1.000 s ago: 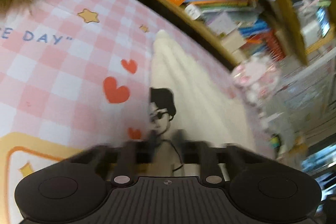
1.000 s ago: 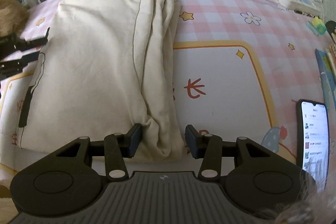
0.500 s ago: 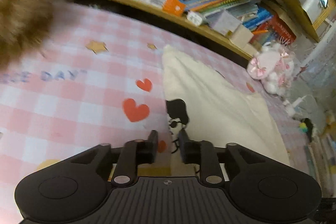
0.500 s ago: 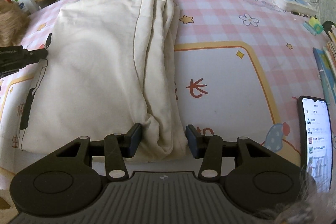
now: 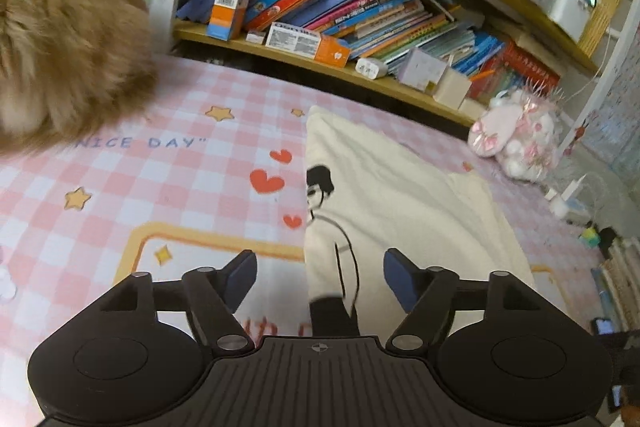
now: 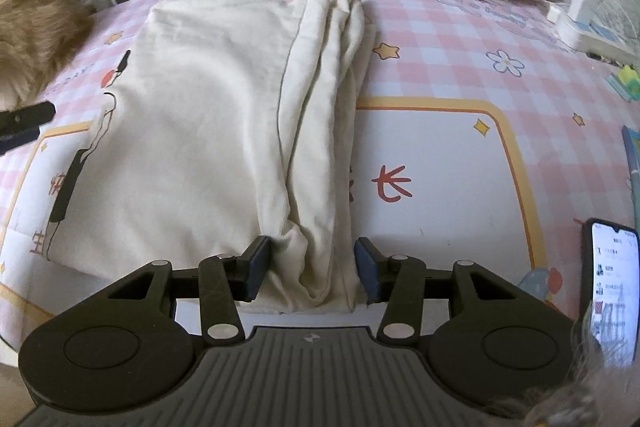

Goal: Fold clothes
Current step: 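Open both grippers and move them back over the folded printed shirt, then grasp the folded shirt end with the right gripper and lift it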

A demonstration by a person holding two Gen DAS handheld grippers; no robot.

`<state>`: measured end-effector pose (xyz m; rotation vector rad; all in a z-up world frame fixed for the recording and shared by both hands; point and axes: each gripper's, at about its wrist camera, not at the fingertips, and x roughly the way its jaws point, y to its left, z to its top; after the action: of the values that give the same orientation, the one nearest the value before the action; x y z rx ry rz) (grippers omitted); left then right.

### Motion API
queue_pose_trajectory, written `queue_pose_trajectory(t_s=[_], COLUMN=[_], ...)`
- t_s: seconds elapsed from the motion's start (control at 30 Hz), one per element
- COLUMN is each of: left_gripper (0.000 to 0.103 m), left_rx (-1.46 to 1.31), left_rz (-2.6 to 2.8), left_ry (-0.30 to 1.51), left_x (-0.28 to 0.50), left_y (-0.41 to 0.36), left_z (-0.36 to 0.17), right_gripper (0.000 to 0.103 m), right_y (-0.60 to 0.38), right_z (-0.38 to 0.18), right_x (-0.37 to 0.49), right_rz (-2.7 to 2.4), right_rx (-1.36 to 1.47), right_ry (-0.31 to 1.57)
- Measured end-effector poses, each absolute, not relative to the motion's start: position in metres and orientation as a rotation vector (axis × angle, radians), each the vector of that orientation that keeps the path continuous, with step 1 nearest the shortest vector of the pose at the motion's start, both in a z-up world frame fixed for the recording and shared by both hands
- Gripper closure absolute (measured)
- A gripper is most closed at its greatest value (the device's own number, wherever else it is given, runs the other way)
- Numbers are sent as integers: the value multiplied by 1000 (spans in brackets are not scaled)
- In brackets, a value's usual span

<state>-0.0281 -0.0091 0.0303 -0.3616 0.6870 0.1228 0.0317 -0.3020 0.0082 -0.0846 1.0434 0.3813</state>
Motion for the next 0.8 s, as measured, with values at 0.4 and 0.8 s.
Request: queue_pose_trajectory(t_s=[0.4, 0.8], left_gripper=[9, 9], left_rx=[-260, -206], left_rz=[207, 231], left_ry=[764, 795], left_x=[-73, -97], left_y=[-81, -116], left_z=[24, 20], right_gripper=[58, 43], right_y=[-337, -372], right_z=[9, 7], right_x=[20, 10], right_rz=[485, 537], right_rx=[70, 223], right_ry=[1043, 1052])
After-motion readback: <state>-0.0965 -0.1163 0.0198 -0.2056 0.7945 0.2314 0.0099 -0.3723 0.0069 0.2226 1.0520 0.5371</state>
